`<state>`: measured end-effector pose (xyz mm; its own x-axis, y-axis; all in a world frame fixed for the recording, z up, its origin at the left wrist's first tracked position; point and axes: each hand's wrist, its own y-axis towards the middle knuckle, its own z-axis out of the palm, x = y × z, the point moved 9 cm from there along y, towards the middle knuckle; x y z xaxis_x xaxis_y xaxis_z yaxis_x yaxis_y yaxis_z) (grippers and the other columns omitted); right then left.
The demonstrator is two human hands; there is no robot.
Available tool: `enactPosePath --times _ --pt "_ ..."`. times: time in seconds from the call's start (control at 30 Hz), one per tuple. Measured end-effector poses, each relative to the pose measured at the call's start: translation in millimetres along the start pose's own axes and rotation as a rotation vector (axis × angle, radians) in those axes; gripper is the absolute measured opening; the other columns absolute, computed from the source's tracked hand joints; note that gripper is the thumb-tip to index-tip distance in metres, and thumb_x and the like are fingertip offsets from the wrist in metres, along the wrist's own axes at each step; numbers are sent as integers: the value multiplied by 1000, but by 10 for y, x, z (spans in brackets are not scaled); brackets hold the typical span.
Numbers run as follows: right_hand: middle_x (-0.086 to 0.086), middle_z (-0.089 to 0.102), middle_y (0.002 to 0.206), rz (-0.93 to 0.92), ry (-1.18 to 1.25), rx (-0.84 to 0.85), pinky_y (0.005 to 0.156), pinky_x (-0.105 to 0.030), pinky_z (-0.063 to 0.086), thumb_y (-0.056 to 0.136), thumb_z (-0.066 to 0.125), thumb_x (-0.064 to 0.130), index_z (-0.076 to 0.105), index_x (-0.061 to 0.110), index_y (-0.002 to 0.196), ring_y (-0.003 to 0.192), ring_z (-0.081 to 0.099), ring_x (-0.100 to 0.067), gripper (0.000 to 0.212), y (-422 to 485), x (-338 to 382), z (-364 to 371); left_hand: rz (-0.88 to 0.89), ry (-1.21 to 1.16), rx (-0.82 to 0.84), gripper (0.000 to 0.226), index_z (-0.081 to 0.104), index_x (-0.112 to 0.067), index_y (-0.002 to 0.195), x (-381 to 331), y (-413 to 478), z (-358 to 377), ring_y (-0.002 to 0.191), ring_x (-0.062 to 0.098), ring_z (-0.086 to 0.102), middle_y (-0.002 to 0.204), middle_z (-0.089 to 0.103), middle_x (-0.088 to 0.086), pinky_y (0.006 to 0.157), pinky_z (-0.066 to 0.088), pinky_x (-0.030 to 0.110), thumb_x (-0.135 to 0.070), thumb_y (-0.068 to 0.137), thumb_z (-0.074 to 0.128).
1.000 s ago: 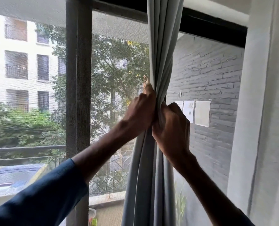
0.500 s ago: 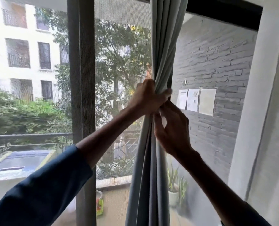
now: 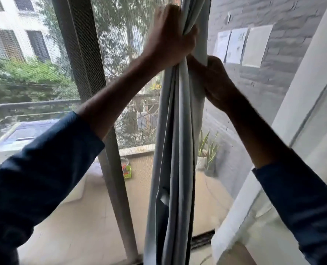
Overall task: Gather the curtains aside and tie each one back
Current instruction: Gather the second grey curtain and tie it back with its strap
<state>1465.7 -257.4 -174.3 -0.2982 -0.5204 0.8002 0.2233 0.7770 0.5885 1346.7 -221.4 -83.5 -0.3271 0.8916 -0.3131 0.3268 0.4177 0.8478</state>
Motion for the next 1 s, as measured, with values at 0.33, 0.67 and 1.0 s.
enactPosePath --times 0.33,0.67,1.0 --pt "4 65 68 309 -9 -65 53 -21 45 87 67 36 68 13 79 63 60 -9 24 -972 -1566 327 -154 121 82 39 63 0 85 573 -1568 616 67 25 51 70 53 12 58 33 31 -38 95 59" --pt "-4 67 79 527 112 -36 69 -33 44 89 60 39 73 15 86 78 61 -19 27 -2010 -2424 578 -316 93 312 32 64 -11 84 830 -2663 1061 57 31 60 66 64 10 53 45 31 -39 96 55" --pt "0 75 113 520 350 160 88 -24 54 81 78 37 76 29 111 108 69 -14 31 -2138 -2434 696 -286 255 405 33 52 -13 81 865 -2623 1106 82 31 62 79 59 7 65 44 37 -41 98 48"
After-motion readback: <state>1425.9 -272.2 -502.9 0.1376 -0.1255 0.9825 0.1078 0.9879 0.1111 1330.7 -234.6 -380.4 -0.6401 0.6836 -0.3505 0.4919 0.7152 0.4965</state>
